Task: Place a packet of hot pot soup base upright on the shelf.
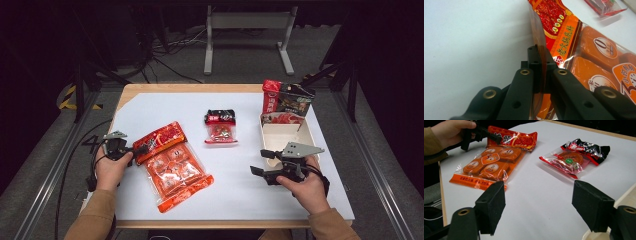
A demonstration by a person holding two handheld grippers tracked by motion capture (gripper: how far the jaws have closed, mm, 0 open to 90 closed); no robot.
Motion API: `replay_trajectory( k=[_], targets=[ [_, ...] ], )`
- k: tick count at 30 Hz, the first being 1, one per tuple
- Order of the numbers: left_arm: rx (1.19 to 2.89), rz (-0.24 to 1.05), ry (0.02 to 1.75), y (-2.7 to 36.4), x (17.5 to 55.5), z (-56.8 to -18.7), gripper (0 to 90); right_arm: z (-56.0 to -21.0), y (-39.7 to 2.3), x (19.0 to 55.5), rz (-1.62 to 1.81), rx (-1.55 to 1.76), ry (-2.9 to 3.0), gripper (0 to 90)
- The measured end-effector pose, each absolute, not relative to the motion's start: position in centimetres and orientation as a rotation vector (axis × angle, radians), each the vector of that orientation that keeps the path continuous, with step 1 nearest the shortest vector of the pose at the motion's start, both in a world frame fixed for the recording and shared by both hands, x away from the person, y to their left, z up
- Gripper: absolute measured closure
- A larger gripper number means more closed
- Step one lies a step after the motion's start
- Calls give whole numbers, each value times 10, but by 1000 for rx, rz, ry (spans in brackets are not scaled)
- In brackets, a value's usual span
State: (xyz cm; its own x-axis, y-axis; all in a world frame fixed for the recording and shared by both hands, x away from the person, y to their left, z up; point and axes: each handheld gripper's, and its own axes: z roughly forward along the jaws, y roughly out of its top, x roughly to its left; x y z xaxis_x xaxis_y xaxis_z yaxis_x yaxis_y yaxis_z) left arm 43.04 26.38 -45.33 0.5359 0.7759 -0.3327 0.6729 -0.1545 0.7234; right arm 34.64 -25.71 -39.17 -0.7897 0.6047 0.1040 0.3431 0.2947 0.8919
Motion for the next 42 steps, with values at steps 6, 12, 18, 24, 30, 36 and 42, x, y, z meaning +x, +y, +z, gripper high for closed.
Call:
replay_trajectory(
  k=[6, 12, 18, 24, 30, 36, 42],
  targets=[
    [1810, 140, 1134, 266, 425, -437, 900, -391, -258, 347, 1494, 868, 2312, 308],
    [1820, 224, 1064, 260, 413, -410, 900, -391, -258, 345, 1494, 860, 2338, 360],
    [1800, 247, 998, 257, 402, -389, 900, -389, -259, 344, 1482, 861, 2370, 450],
    [1800, 278, 924, 254, 391, -371, 900, -388, -258, 343, 1480, 862, 2410, 516],
    [1783, 282, 848, 248, 381, -353, 900, -387, -258, 342, 1489, 868, 2424, 531],
    [1775, 290, 781, 242, 372, -340, 900, -388, -256, 341, 1506, 882, 2447, 550],
    [1759, 297, 685, 230, 359, -322, 900, -387, -255, 340, 1513, 875, 2453, 554]
  ],
)
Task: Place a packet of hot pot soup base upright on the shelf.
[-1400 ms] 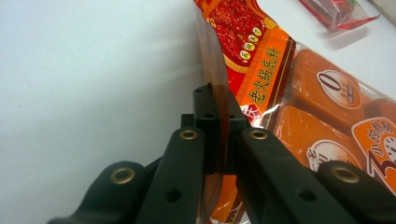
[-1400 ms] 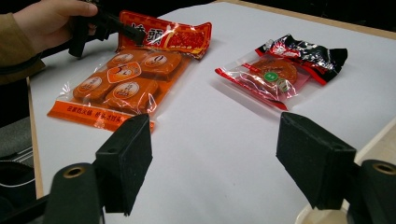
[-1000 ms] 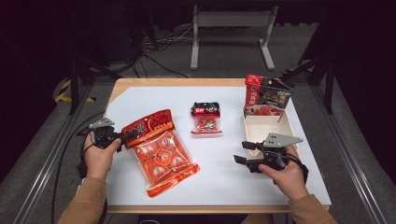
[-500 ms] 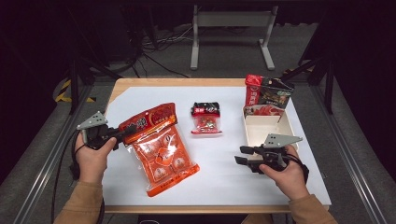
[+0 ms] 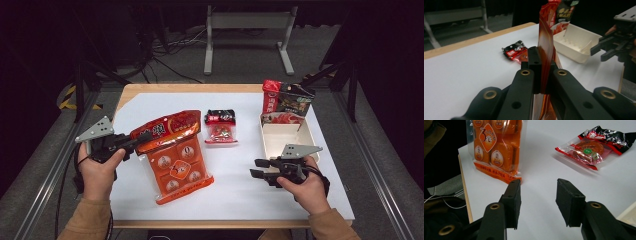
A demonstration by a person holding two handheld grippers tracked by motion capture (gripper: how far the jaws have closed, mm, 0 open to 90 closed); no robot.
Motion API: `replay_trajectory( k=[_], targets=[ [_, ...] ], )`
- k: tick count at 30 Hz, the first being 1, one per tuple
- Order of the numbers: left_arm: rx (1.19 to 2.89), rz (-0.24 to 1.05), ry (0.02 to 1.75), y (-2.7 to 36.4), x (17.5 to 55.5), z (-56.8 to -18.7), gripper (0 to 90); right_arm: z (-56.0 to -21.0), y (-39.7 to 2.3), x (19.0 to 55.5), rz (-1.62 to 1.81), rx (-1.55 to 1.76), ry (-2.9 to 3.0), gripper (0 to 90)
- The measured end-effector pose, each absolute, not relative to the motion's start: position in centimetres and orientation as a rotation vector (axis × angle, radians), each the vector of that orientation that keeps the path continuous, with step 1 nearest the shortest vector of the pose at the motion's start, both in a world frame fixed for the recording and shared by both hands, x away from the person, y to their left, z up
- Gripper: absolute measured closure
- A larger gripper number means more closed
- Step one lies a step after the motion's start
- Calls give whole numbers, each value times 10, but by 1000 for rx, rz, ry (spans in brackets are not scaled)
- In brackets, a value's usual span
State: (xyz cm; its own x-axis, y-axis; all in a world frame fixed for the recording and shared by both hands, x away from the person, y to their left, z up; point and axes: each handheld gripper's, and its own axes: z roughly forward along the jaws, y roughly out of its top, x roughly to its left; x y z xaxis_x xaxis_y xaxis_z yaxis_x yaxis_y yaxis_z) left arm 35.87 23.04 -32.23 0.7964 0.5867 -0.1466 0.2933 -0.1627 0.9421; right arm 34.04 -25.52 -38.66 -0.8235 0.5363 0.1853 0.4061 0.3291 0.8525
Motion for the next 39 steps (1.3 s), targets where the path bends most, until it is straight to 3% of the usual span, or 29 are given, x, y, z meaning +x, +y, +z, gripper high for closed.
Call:
replay_trajectory(
  k=[15, 26, 39],
  targets=[
    [1760, 328, 550, 213, 334, -296, 900, -381, -250, 340, 1520, 842, 2458, 551],
    [1739, 372, 509, 206, 323, -283, 900, -374, -241, 341, 1530, 741, 2405, 375],
    [1742, 324, 439, 192, 318, -276, 900, -357, -212, 347, 1575, 557, 2409, 301]
  ],
)
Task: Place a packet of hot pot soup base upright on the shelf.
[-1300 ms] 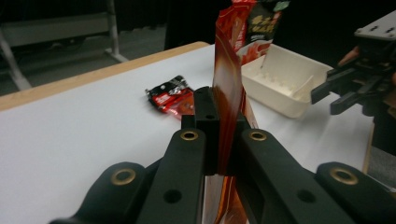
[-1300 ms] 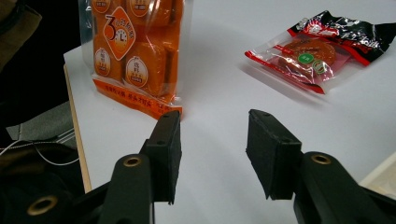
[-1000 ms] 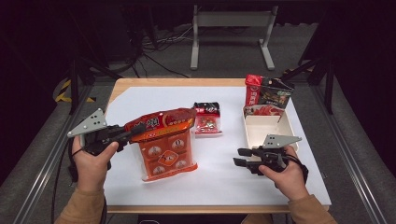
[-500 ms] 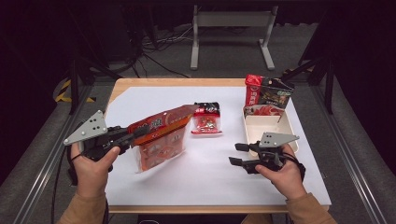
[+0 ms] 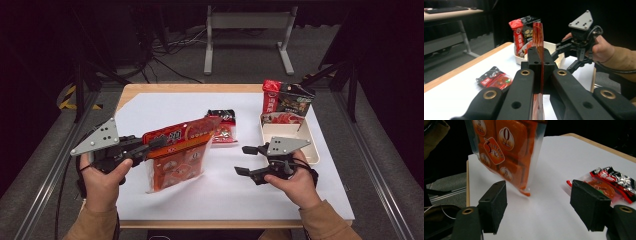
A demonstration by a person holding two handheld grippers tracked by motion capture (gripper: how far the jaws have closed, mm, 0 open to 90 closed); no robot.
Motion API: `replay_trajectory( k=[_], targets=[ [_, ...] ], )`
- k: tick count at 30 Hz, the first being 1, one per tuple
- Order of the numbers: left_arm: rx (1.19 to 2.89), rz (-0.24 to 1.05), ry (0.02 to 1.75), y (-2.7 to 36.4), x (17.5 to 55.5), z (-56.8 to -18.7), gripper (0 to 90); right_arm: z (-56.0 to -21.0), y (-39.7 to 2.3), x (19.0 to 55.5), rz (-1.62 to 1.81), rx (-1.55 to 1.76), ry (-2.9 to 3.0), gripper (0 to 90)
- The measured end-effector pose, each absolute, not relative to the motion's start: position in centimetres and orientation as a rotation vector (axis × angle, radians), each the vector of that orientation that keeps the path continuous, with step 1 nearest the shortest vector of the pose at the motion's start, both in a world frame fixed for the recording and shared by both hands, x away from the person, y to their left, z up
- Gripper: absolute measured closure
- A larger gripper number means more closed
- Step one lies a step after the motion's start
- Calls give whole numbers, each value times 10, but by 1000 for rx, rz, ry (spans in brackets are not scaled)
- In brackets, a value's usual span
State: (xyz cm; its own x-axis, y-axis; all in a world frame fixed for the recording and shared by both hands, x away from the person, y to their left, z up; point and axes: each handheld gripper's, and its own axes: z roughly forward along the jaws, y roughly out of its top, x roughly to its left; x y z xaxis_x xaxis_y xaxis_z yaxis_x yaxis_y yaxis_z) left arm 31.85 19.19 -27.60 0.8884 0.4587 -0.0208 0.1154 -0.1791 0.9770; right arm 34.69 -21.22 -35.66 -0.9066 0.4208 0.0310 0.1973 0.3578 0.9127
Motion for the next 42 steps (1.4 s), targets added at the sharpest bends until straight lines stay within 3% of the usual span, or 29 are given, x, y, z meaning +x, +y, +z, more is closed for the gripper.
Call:
replay_trajectory(
  k=[21, 42],
  targets=[
    [1781, 241, 266, 135, 320, -253, 900, -356, -188, 356, 1704, 373, 2398, 220],
    [1791, 219, 210, 108, 321, -250, 900, -372, -177, 355, 1753, 247, 2381, 196]
  ],
)
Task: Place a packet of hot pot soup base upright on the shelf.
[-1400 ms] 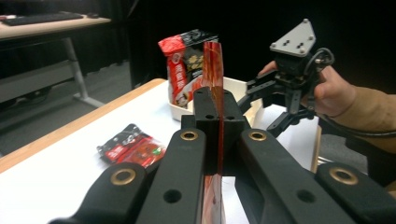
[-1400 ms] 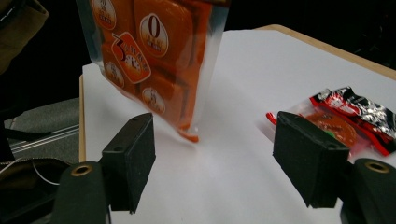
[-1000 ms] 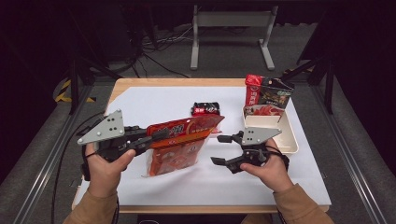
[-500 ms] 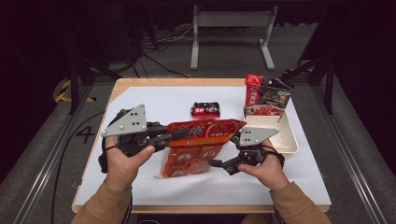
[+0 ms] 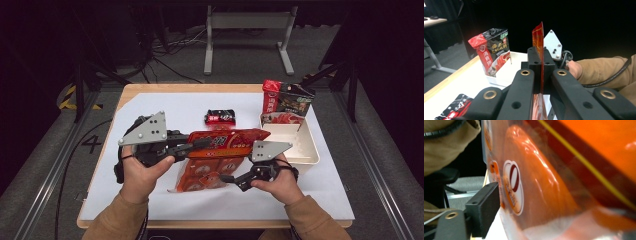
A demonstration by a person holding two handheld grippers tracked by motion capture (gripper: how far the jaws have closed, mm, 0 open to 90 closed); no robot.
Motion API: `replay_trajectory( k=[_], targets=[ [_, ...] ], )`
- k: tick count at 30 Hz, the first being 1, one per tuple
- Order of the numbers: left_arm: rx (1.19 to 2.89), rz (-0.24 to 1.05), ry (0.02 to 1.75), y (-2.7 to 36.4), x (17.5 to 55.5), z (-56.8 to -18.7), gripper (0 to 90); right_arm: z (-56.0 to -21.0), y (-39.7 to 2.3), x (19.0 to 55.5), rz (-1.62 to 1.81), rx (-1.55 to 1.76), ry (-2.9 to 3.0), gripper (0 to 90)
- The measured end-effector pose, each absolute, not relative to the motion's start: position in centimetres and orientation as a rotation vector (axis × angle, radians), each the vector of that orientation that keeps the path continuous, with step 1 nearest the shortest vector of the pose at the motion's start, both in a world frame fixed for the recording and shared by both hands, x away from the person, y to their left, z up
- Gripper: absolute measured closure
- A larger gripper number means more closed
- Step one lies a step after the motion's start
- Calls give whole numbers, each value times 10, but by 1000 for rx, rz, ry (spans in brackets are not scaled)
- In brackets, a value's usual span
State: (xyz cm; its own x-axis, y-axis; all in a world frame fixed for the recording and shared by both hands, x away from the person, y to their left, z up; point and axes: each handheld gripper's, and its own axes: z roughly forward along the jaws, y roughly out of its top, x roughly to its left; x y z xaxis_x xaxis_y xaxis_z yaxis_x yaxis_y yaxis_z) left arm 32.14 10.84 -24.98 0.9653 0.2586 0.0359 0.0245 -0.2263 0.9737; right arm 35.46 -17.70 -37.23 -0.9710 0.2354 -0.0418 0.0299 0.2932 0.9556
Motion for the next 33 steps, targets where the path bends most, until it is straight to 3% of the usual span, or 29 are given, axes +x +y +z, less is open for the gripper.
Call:
replay_trajectory(
  k=[3, 5, 6, 9, 33],
  targets=[
    [1798, 225, 208, 108, 321, -250, 900, -374, -173, 351, 1747, 233, 2403, 269],
    [1791, 217, 215, 110, 322, -251, 900, -372, -172, 347, 1742, 188, 2436, 455],
    [1791, 217, 215, 110, 322, -251, 900, -372, -172, 347, 1742, 188, 2436, 455],
    [1794, 210, 227, 110, 324, -255, 900, -368, -173, 344, 1653, 112, 2485, 675],
    [1755, 186, 242, 116, 331, -260, 900, -358, -179, 342, 1623, 153, 2542, 703]
  ],
)
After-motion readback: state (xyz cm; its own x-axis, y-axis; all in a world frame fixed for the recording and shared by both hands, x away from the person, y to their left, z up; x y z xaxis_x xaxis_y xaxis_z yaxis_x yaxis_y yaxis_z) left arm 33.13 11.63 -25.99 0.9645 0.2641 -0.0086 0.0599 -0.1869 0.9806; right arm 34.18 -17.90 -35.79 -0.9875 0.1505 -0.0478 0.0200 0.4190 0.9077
